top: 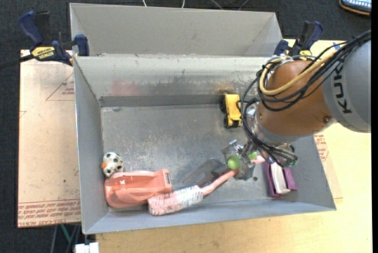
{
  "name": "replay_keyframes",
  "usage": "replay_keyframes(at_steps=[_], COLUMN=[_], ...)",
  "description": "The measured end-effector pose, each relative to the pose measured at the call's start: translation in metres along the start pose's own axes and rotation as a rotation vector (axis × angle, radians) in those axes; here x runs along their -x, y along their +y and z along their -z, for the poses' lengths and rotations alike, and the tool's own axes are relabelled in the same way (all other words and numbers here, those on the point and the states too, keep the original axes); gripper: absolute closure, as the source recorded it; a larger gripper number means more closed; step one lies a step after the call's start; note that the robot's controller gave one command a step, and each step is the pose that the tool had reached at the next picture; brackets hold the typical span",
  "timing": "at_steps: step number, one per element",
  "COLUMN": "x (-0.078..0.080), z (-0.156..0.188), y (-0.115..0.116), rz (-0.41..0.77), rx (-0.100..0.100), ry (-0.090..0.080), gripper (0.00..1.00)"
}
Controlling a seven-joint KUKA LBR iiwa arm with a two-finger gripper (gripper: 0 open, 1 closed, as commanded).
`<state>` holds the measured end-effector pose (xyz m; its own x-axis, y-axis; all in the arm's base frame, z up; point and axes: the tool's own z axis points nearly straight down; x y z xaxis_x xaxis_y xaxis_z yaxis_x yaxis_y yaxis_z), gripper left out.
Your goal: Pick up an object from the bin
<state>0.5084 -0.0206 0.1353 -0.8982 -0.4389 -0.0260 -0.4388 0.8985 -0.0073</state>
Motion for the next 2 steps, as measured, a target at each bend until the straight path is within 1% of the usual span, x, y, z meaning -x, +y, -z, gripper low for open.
replay_keyframes(at_steps=[1,2], x=[0.0321,0.0239], z=[0.0425,0.0416], y=[-0.0109,-0.0066], rz=[-0.001,-0.001], rx=[0.005,0.007], ry=[0.007,0.011], gripper=[1.00,1.00])
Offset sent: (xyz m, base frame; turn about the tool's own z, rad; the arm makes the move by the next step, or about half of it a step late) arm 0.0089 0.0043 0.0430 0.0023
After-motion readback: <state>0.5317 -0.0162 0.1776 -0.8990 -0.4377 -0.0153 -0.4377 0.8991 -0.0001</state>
